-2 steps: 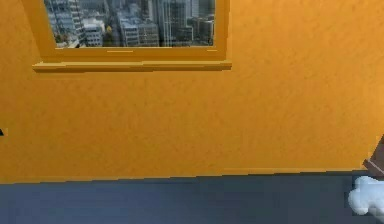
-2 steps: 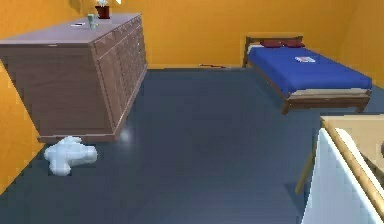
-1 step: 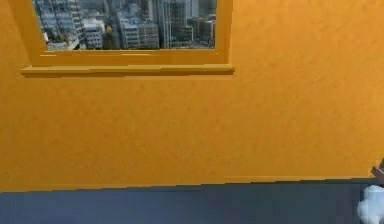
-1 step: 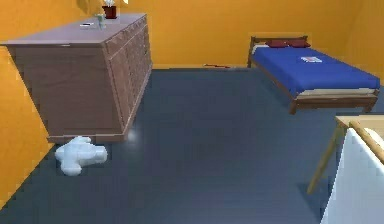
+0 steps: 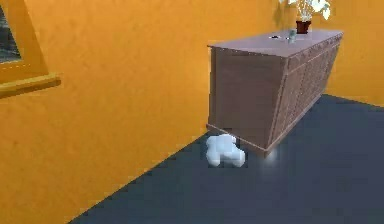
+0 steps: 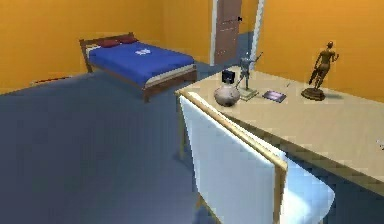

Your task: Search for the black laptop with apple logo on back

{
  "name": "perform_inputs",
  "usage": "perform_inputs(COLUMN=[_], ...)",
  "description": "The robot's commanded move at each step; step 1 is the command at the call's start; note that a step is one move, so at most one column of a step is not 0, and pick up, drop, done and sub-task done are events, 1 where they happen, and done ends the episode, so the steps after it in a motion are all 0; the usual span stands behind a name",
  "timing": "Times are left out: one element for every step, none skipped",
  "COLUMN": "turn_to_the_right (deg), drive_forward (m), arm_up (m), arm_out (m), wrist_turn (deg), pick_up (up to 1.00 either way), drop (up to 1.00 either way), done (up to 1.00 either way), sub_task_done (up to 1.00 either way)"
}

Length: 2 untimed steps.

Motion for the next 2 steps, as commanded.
perform_inputs(turn_to_the_right=[36.0,0.0], drive_forward=[0.00,0.65], arm_up=[0.00,0.00], arm_out=[0.00,0.00], wrist_turn=[0.0,0.0], pick_up=[0.00,0.00], drop=[0.00,0.00], done=[0.00,0.00], sub_task_done=[0.00,0.00])
